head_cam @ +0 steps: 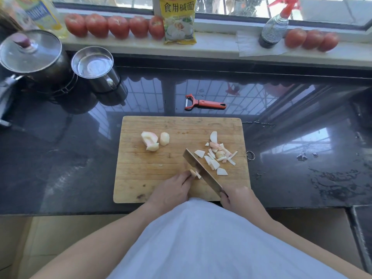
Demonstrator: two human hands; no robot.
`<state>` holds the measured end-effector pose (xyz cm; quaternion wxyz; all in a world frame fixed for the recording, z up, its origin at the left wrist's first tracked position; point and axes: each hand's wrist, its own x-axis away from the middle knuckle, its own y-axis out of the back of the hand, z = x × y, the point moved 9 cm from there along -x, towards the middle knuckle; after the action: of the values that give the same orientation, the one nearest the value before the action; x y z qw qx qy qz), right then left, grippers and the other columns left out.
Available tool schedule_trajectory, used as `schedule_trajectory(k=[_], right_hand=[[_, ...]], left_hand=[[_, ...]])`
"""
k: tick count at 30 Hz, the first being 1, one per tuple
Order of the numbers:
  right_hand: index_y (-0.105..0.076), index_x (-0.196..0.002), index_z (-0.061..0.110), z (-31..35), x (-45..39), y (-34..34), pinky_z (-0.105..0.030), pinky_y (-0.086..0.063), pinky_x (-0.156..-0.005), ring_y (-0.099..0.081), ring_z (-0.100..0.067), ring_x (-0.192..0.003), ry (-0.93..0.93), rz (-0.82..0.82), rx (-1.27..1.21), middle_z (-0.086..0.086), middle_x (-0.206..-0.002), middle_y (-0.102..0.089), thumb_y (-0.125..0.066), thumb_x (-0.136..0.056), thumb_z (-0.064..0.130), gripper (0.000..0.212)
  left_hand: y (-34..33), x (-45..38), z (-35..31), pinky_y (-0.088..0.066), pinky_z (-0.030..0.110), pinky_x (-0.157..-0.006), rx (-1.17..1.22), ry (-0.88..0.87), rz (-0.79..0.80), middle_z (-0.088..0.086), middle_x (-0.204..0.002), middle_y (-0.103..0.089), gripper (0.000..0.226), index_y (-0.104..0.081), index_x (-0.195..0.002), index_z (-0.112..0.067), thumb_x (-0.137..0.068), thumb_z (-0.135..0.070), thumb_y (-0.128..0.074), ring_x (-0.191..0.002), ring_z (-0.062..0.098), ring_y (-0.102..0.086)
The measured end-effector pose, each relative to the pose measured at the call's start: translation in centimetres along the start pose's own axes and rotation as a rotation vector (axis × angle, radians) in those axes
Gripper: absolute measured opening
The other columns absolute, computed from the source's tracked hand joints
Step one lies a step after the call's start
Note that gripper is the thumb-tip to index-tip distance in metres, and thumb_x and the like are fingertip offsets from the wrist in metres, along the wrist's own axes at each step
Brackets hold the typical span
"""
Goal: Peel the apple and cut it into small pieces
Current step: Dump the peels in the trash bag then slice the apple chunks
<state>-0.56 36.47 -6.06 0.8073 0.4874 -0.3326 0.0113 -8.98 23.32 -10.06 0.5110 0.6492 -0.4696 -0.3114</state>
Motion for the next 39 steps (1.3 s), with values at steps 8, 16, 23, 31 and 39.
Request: schedule_trajectory(k=[8,16,23,31,39], right_hand=[[-0.061,-0.099,0.012,0.1,0.6,-0.4,-0.036,-0.051,-0.072,-0.062,-0.032,-0.085,0.008,0.027,0.121,-0.008,-0.09,-0.068,-0.044,-0.094,0.021,0.019],[-0.056,-0.115,0.019,0.2,2.3,0.5,-0.035,-0.048,-0.07,-0.062,-0.033,-0.087,0.012,0.042,0.197,-0.006,-0.09,-0.059,-0.043,-0.095,0.018,0.024],[-0.06,-0.111,0.015,0.0,2.8,0.6,-0.036,-0.051,-0.07,-0.062,-0.03,-0.082,0.015,-0.002,0.188,-0.007,-0.092,-0.064,-0.044,-0.096,0.019,0.022],[-0.062,-0.097,0.012,-0.7,1.2,-0.1,-0.036,-0.049,-0.065,-0.06,-0.029,-0.072,-0.027,-0.032,0.114,-0.007,-0.08,-0.067,-0.043,-0.098,0.023,0.022],[-0.06,-0.088,0.012,-1.9,1.6,0.2,-0.038,-0.048,-0.06,-0.056,-0.028,-0.068,-0.081,-0.095,-0.047,-0.007,-0.072,-0.062,-0.047,-0.095,0.025,0.02]], left_hand=[[0.9,0.0,-0.3,-0.041,0.03,-0.082,-0.103,0.032,-0.12,0.0,-0.111,-0.073,0.073,-0.077,-0.115,-0.011,-0.05,-0.039,-0.095,-0.09,0.011,-0.066],[0.5,0.2,-0.3,-0.047,0.018,-0.058,-0.019,0.051,-0.031,-0.004,-0.115,-0.069,0.073,-0.073,-0.121,-0.014,-0.056,-0.041,-0.093,-0.096,0.01,-0.064],[0.3,0.1,-0.2,-0.048,0.02,-0.052,-0.013,0.065,-0.016,0.0,-0.114,-0.069,0.064,-0.073,-0.118,-0.011,-0.059,-0.026,-0.091,-0.095,0.013,-0.068],[1.1,-1.1,0.4,-0.043,0.03,-0.053,0.068,0.138,-0.091,0.004,-0.094,-0.065,0.051,-0.071,-0.11,-0.011,-0.06,-0.01,-0.082,-0.074,0.022,-0.063],[1.6,-2.5,2.5,-0.028,0.033,-0.055,0.098,0.309,-0.023,0.002,-0.084,-0.051,0.021,-0.06,-0.081,-0.014,-0.074,-0.003,-0.077,-0.072,0.025,-0.053]])
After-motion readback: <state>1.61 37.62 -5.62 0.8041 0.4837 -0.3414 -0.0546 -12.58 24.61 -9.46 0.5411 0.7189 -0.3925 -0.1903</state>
